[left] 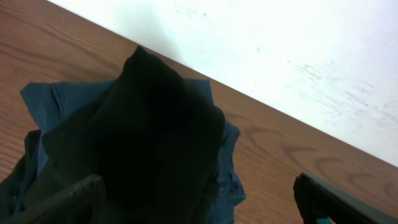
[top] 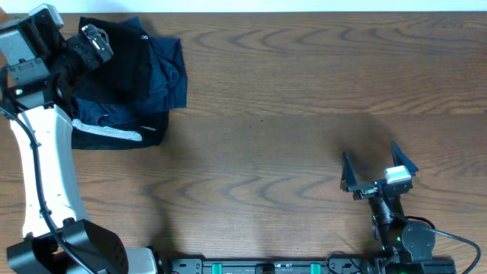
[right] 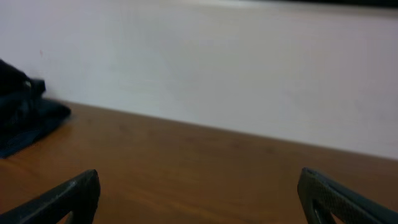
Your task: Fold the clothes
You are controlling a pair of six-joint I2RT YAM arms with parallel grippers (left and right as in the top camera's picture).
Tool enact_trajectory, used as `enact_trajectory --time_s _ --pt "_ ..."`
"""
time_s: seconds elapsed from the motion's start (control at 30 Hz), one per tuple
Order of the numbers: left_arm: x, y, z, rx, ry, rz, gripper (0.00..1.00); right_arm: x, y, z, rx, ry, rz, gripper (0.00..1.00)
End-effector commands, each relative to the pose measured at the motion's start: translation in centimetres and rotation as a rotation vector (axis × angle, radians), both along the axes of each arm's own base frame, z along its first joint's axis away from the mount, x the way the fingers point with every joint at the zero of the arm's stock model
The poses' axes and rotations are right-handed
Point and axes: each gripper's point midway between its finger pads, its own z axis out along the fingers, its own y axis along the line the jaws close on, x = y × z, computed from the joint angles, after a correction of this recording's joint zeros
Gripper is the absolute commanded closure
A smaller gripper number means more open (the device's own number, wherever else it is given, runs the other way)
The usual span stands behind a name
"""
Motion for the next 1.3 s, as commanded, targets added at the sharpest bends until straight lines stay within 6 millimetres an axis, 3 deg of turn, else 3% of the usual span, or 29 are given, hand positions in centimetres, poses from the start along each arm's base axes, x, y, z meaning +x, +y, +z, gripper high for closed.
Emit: enact_trajectory --time_s 0.0,0.2,0.43,1.27 --pt "0.2 0.0 0.1 -0.007 -0.005 -0.005 0.02 0.1 -0.3 -1.1 0.0 0.044 -0.008 0.01" --pt "0.2 0.0 0.1 -0.007 -0.005 -0.005 0.02 0.2 -1.5 -3.9 -0.004 0.155 -0.054 0.01" --pt "0.2 0.0 0.1 -0.006 -0.005 -0.005 0.02 0.3 -2.4 -3.8 -0.056 0.144 -0.091 0.01" --pt "0.2 0.0 0.1 -0.007 -0.005 -0.005 0.02 0.3 -2.4 -3.8 -0.056 0.144 -0.091 0.01"
